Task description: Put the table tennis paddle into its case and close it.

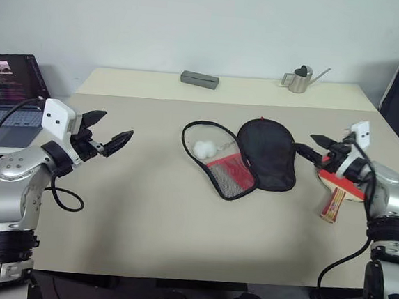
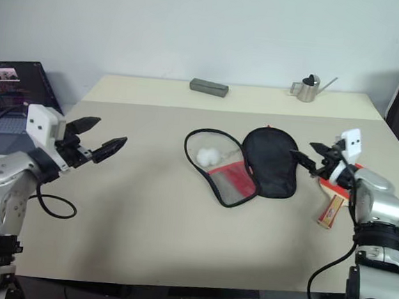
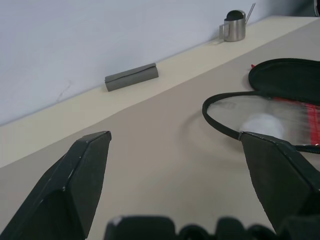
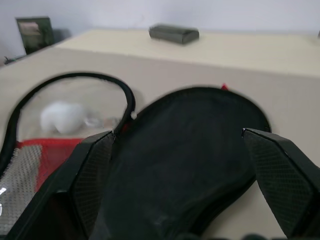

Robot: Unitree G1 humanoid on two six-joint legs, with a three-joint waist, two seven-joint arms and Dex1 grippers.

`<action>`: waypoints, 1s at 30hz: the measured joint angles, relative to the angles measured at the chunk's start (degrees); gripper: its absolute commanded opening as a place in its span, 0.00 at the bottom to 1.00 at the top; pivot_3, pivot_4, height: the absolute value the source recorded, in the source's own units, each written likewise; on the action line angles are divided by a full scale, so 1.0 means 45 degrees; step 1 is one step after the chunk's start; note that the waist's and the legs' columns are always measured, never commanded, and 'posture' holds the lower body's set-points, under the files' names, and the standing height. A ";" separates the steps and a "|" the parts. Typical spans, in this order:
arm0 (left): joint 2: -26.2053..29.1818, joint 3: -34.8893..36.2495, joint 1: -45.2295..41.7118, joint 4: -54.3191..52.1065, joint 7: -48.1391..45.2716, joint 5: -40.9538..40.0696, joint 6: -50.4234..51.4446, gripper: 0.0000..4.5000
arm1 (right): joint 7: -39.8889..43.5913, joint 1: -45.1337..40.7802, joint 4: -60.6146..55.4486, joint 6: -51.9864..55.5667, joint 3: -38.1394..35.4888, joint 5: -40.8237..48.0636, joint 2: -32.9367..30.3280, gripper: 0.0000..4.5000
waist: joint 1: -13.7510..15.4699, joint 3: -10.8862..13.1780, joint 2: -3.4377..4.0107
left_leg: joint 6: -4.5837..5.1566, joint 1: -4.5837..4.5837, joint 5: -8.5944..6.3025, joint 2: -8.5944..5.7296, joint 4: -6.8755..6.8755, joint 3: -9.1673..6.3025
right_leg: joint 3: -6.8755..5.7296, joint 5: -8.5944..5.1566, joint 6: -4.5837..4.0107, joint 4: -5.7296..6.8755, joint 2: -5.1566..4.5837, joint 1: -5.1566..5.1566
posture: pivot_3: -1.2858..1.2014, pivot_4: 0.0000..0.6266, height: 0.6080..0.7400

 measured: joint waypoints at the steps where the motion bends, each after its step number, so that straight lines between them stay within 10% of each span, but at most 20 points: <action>1: 0.0000 -0.0078 -0.0012 0.0006 -0.0034 0.0004 -0.0012 1.00 | -0.0215 -0.0001 0.0008 0.0176 0.0032 -0.0031 0.0067 0.99 | 0.0002 0.0000 0.0000 | -0.0001 -0.0003 0.0001 -0.0001 0.0000 0.0006 | 0.0009 0.0000 0.0001 0.0003 0.0000 -0.0007 | 0.52 0.24 1.00; 30: -0.0024 -0.0801 -0.0376 0.0295 -0.0273 0.0170 -0.0319 1.00 | -0.2019 -0.0836 0.2172 -0.0727 0.0687 -0.1357 0.1306 0.99 | -0.0050 -0.0002 -0.0006 | -0.0007 -0.0044 0.0002 0.0002 -0.0013 0.0082 | 0.0112 0.0012 0.0007 0.0048 0.0024 -0.0133 | 0.52 0.24 1.00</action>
